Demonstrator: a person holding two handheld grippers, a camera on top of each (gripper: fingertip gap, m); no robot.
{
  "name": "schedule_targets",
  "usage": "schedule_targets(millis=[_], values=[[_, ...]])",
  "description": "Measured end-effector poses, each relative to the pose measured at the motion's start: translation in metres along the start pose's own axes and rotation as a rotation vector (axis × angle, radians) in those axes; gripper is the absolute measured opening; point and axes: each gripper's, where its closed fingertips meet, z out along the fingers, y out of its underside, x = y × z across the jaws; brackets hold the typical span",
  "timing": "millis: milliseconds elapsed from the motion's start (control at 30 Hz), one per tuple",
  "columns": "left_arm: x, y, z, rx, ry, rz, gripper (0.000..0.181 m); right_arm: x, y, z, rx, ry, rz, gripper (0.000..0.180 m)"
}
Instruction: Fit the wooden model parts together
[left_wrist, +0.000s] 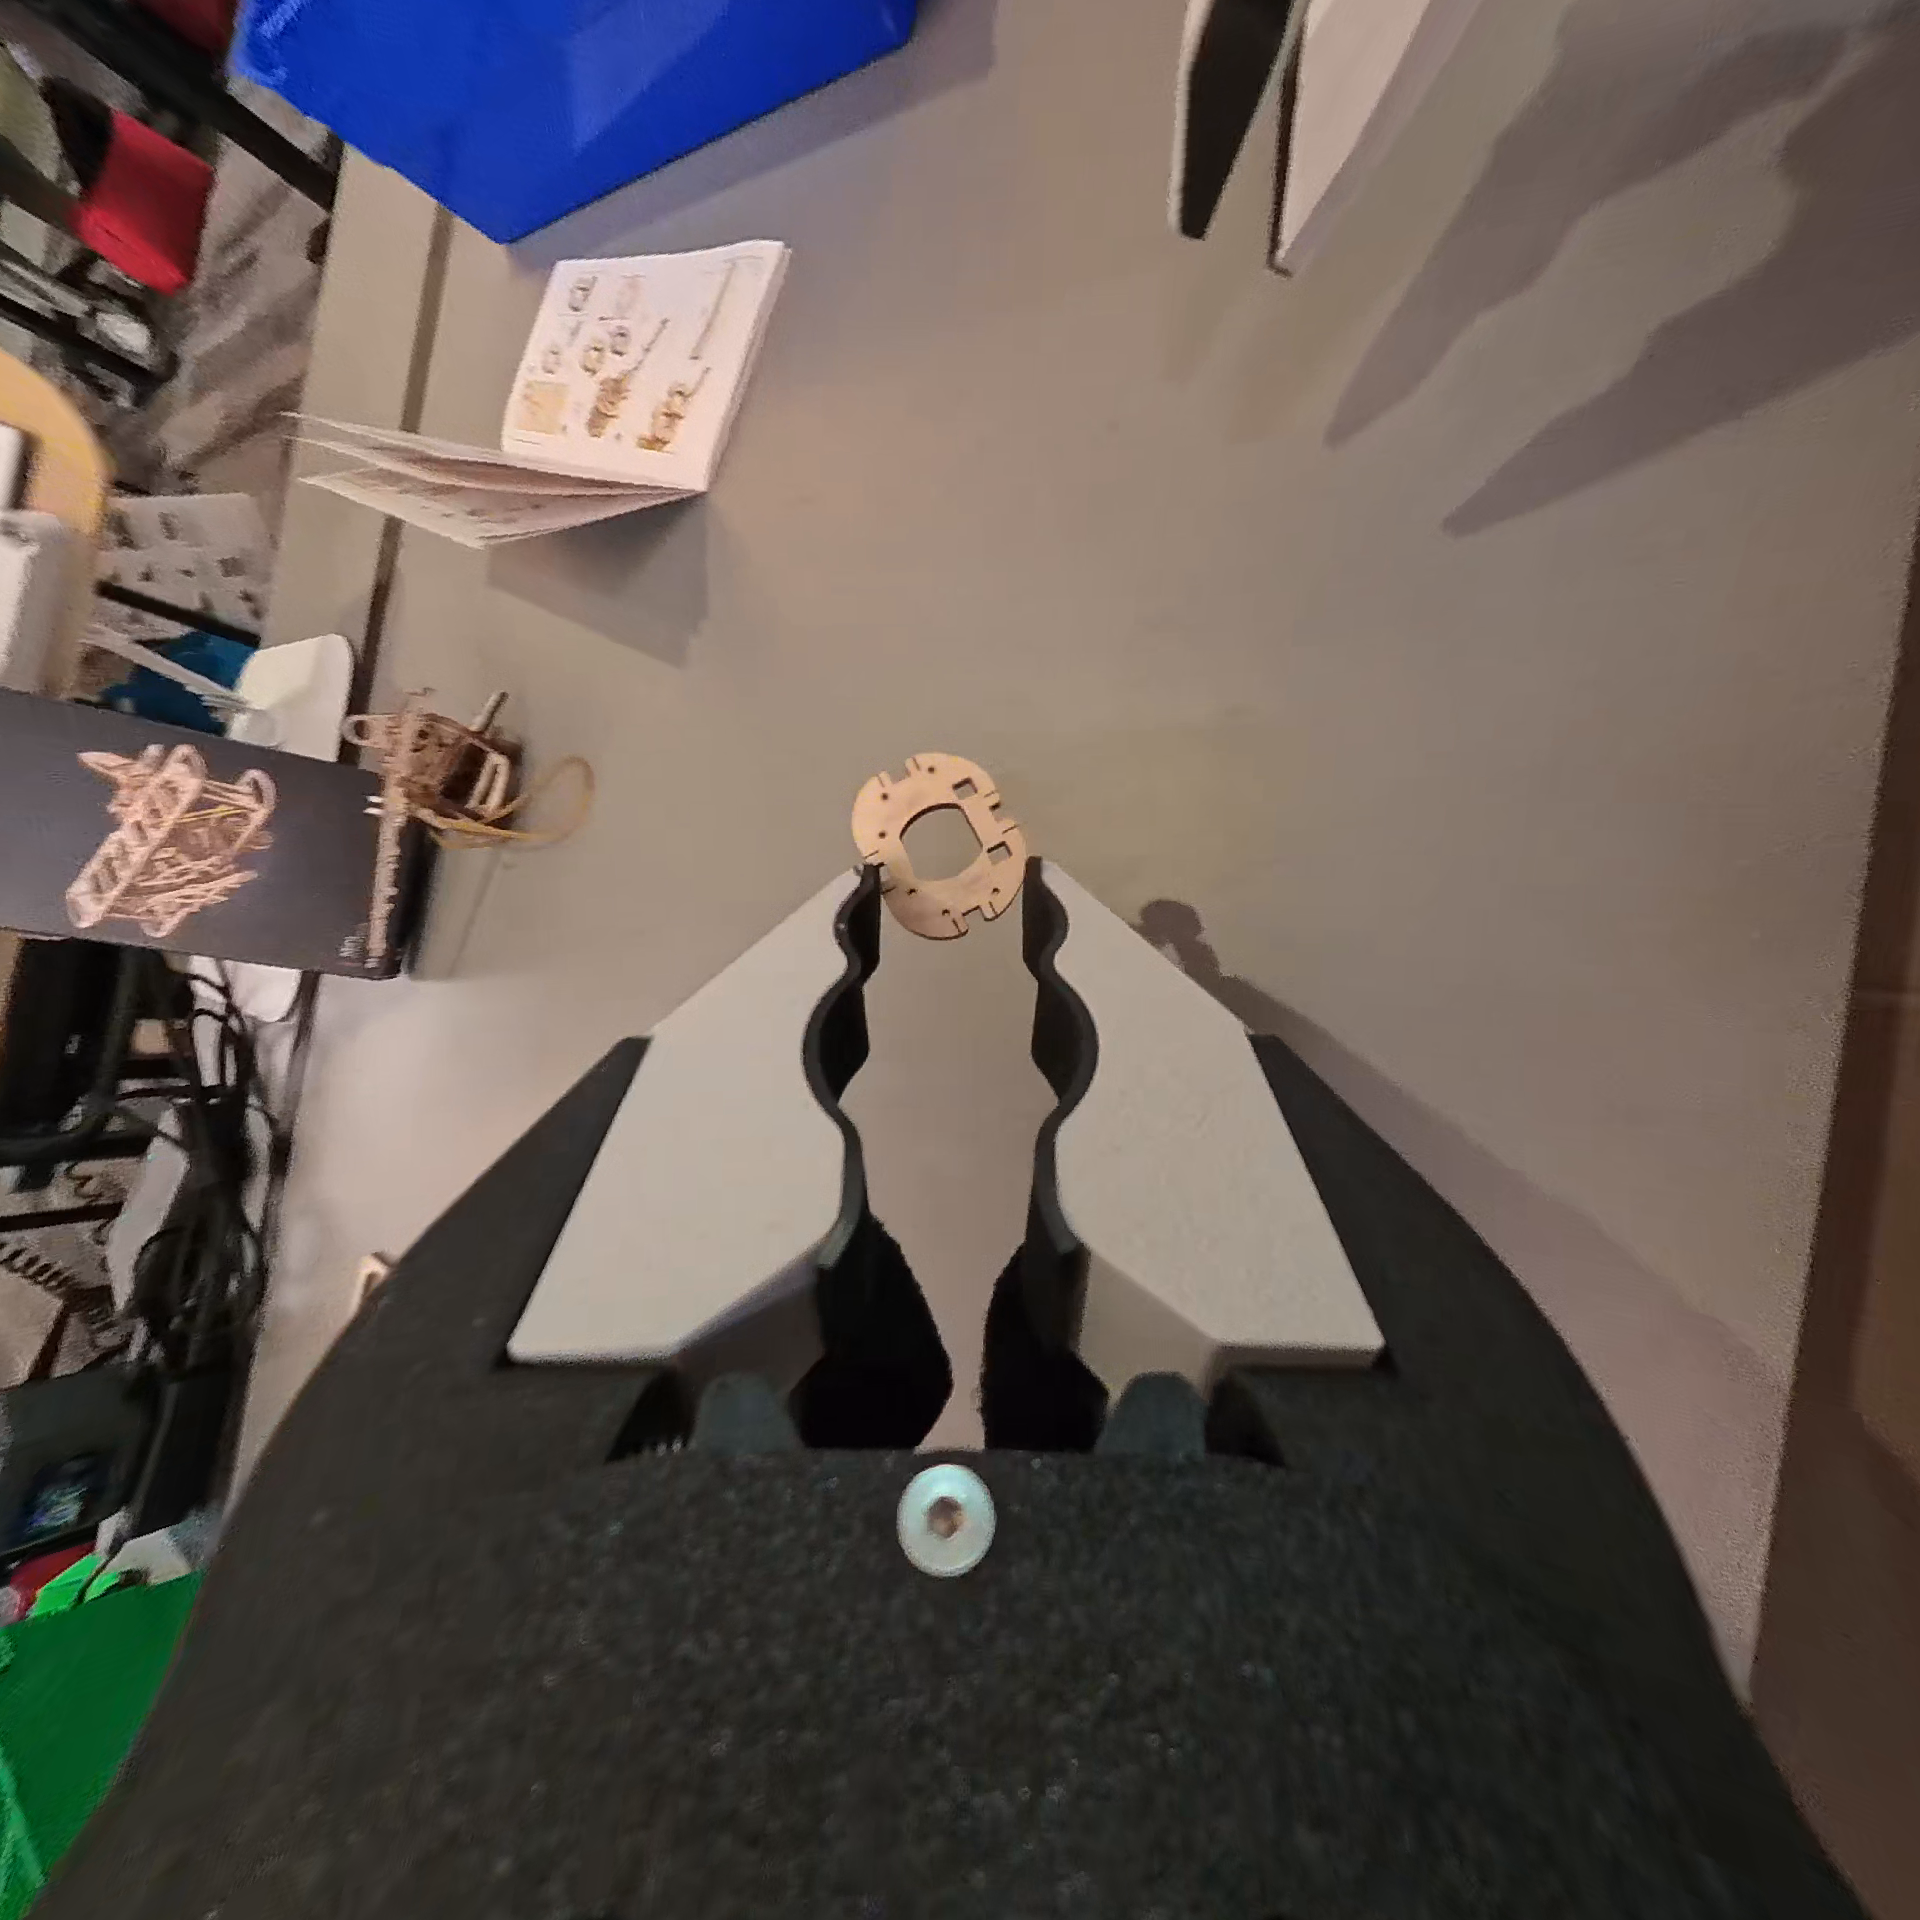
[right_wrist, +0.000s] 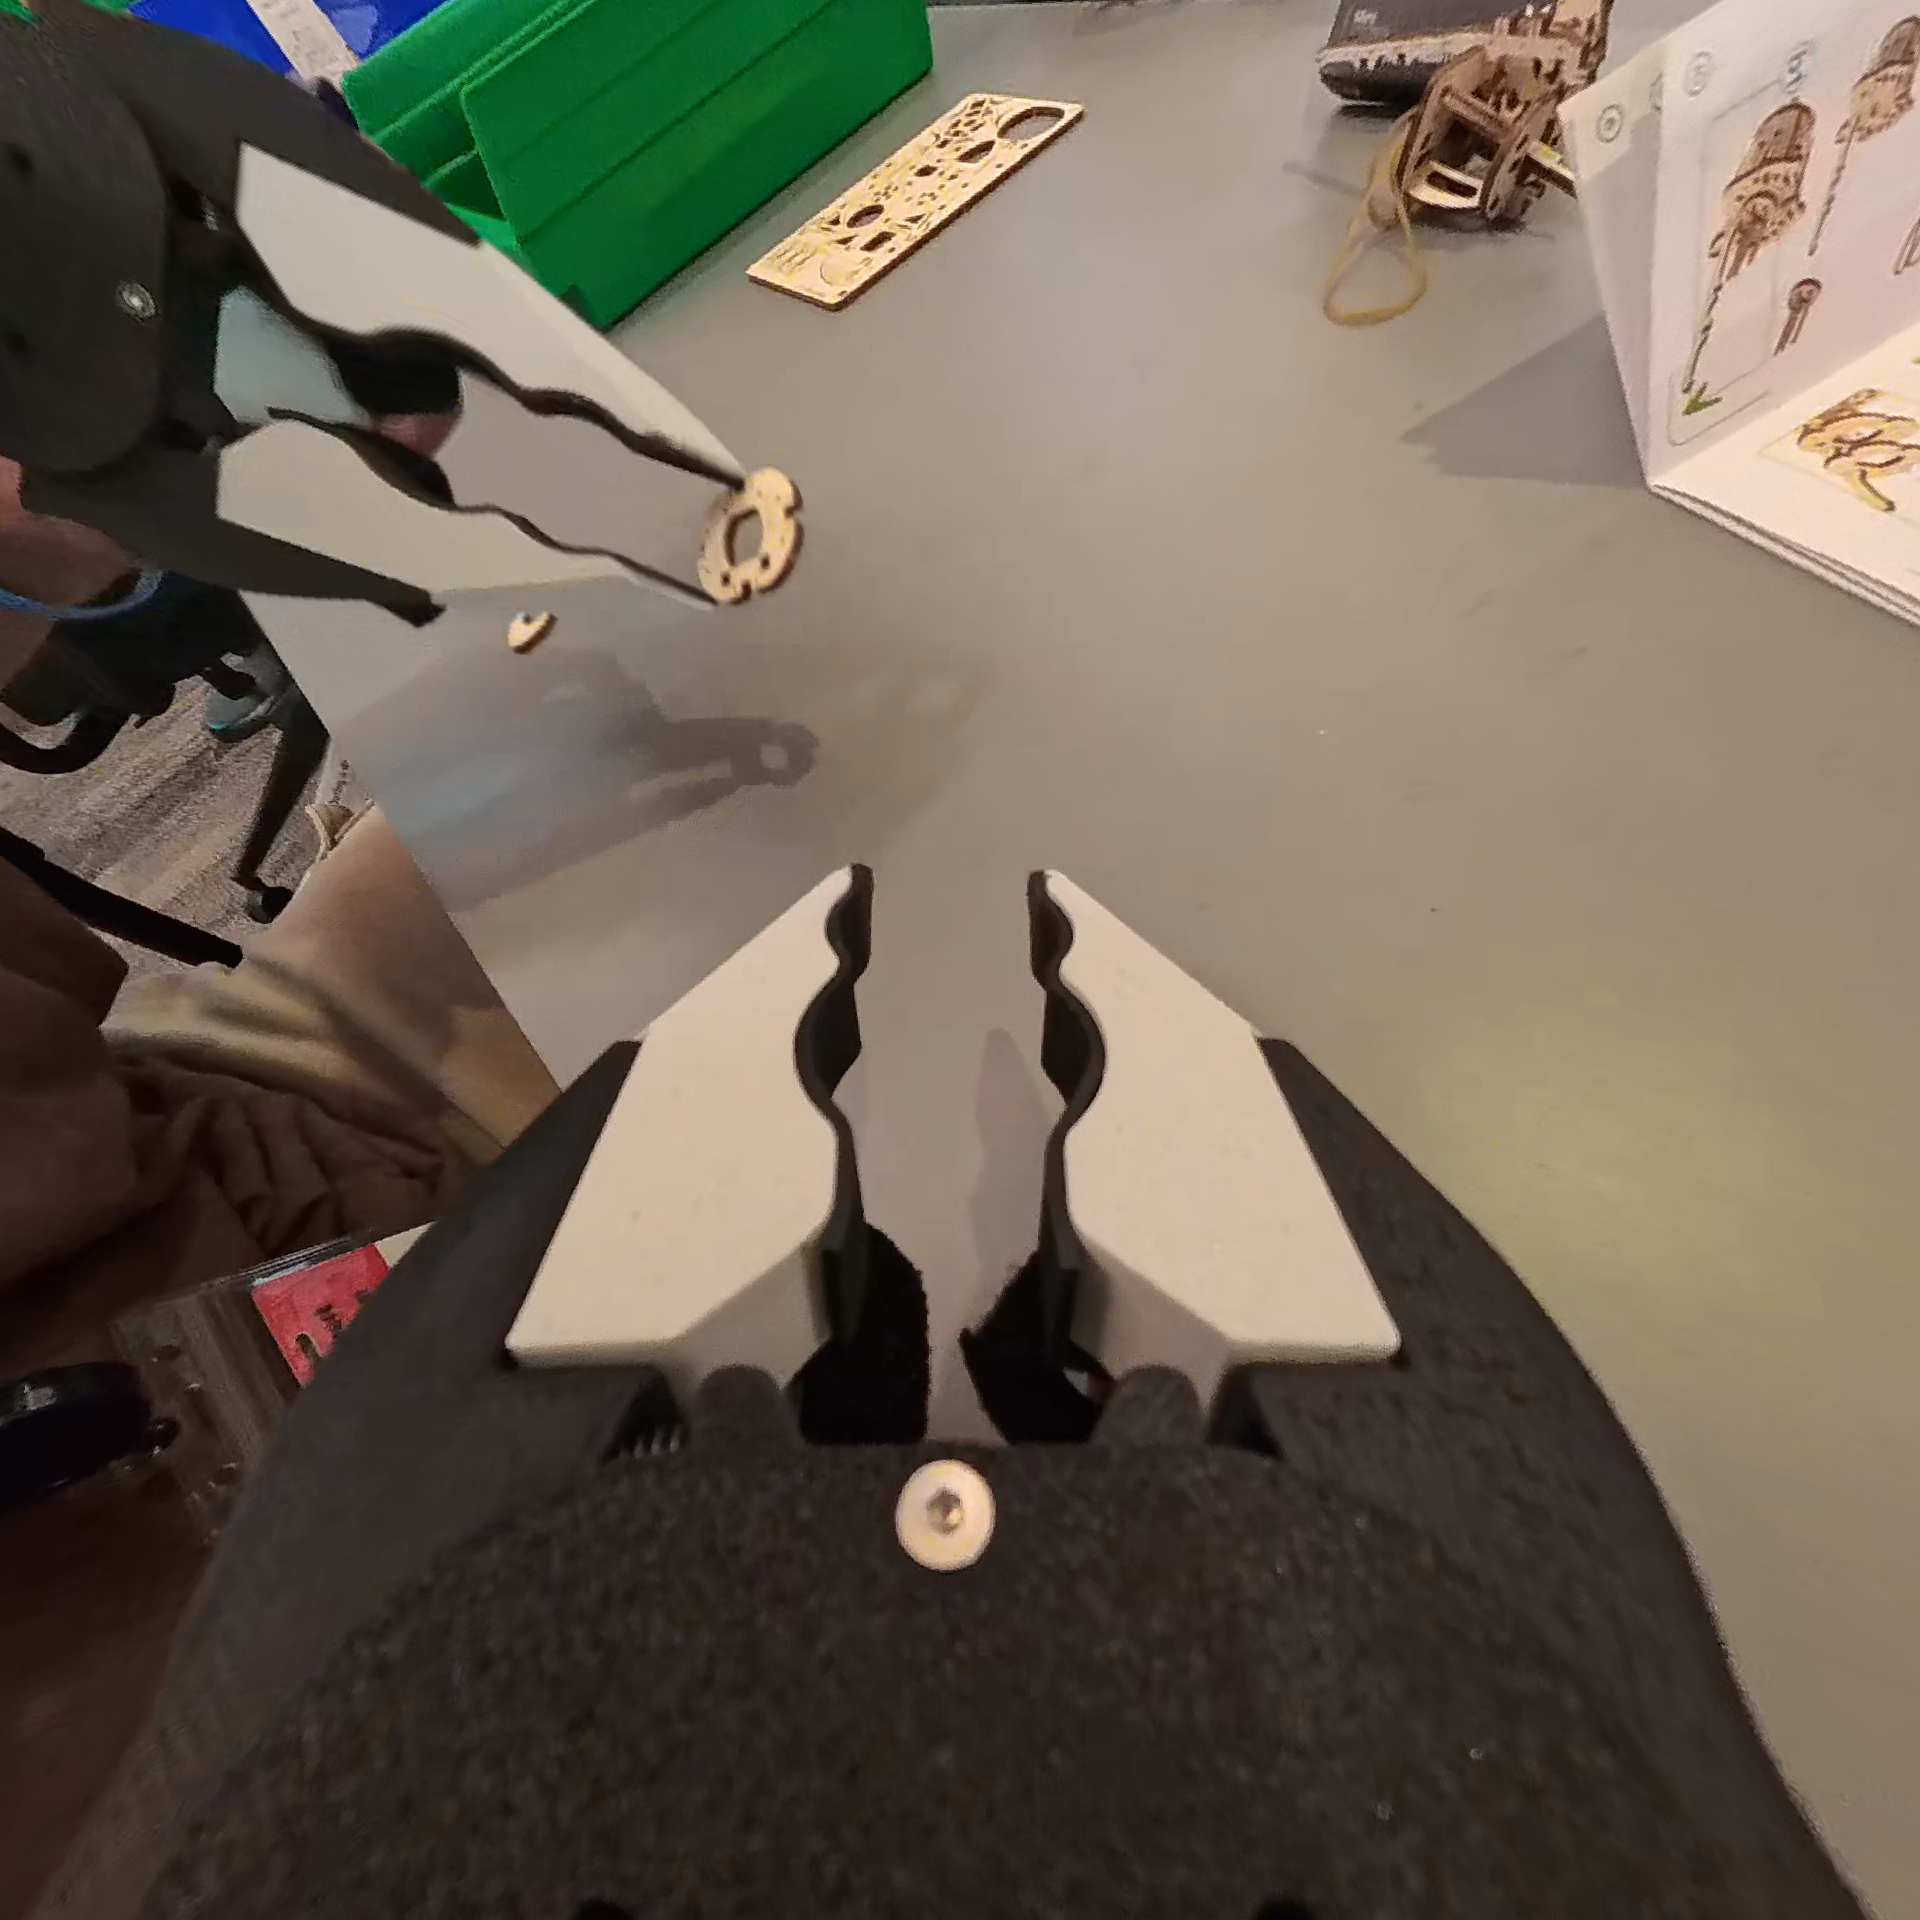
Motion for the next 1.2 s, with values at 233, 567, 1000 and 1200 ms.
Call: schedule_targets(millis=[233, 567, 1000, 1200], values=[[-0.045, 0.036, -0.033, -0.098, -0.184, 0.009, 0.024, -0.005, 0.004, 0.006, -0.019, -0.014, -0.018, 0.030], [-0.032, 0.166, -0.146, -0.317, -0.347, -0.396, 0.025, -0.102, 0.004, 0.073, -0.027, -0.165, -0.305, 0.038], [0.026, 0.177, -0.158, -0.221, -0.275, -0.452, 0.025, -0.186, 0.009, 0.202, -0.204, -0.057, -0.436, 0.022], [0.030, 0.183, -0.157, -0.250, -0.279, -0.429, 0.025, -0.183, 0.005, 0.218, -0.220, 0.038, -0.391, 0.024]])
